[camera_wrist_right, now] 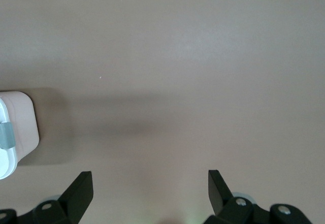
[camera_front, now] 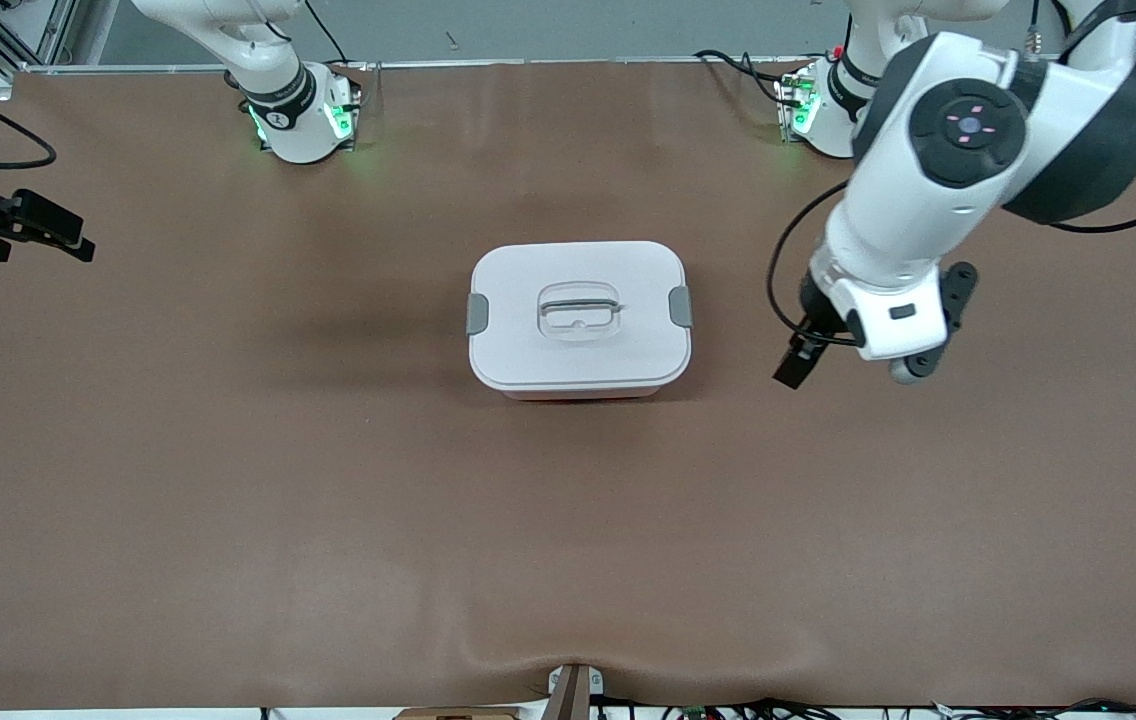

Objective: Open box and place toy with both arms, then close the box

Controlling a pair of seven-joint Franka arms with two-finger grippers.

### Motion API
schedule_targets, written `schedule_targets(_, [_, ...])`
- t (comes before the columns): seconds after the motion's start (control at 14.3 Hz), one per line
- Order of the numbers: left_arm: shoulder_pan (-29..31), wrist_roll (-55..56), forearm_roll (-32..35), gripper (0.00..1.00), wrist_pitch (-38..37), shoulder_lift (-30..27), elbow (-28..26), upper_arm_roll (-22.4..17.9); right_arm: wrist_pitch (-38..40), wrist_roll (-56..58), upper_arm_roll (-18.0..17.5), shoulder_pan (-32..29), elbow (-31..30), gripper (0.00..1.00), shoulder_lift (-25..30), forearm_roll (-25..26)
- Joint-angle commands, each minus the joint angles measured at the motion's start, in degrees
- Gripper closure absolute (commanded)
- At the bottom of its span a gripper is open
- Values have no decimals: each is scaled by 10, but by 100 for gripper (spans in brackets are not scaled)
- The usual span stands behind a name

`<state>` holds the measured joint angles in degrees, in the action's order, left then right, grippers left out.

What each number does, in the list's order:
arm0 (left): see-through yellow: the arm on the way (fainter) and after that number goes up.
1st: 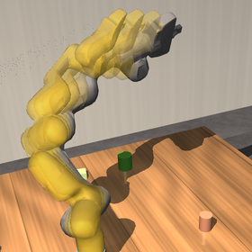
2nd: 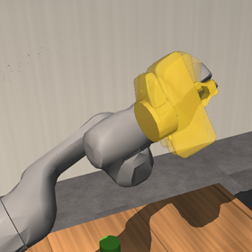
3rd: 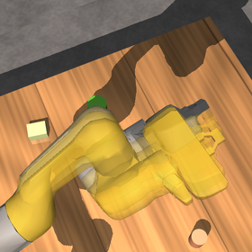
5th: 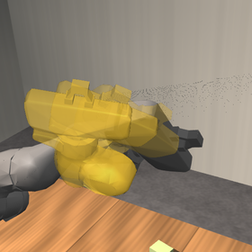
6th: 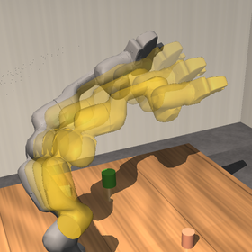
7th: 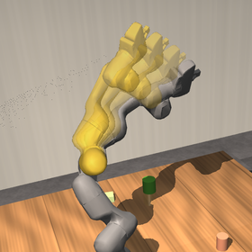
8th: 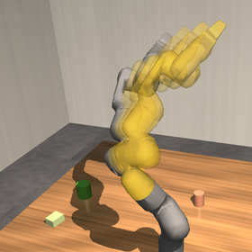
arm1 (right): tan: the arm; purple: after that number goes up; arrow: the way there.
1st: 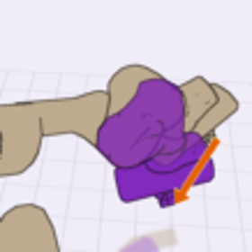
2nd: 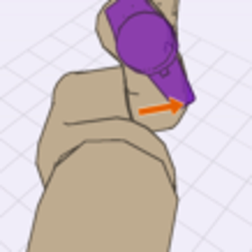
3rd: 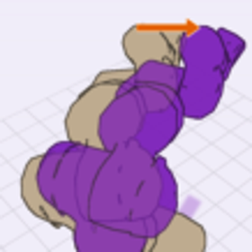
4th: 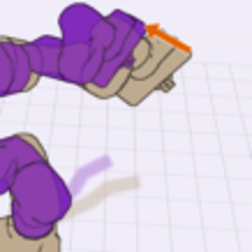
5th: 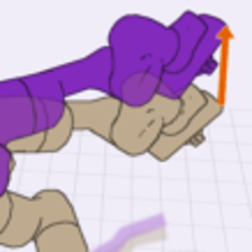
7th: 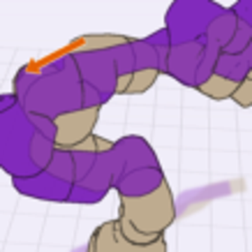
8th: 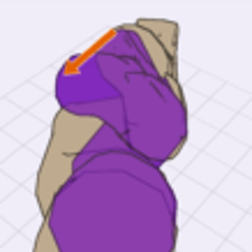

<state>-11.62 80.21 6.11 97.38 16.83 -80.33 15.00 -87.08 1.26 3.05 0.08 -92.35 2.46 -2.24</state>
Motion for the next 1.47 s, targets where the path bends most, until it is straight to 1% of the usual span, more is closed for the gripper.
schedule_targets(0.0, [21,-67,2,0,-10,-19,-8,4,-5,9,3,1,4,0,3,2])
schedule_targets(0.21, [55,-166,2,0,-23,-29,-8,5,-6,9,4,1,4,0,4,3])
schedule_targets(0.42, [75,-267,8,0,-29,-32,-8,4,-5,9,3,1,1,0,4,4])
schedule_targets(0.63, [95,-305,6,0,-29,-36,-8,4,-4,9,4,-2,1,0,4,4])
schedule_targets(0.84, [105,-378,2,0,-30,-38,-8,4,-3,9,4,-2,1,0,4,4])
schedule_targets(1.05, [122,-420,1,0,-35,-40,-9,4,-2,9,5,-2,1,0,4,4])
schedule_targets(1.26, [135,-484,2,0,-35,-40,-8,4,-2,12,5,-3,1,0,4,4])
schedule_targets(1.4, [147,-497,1,0,-35,-40,-9,6,-2,12,5,-1,1,0,4,4])
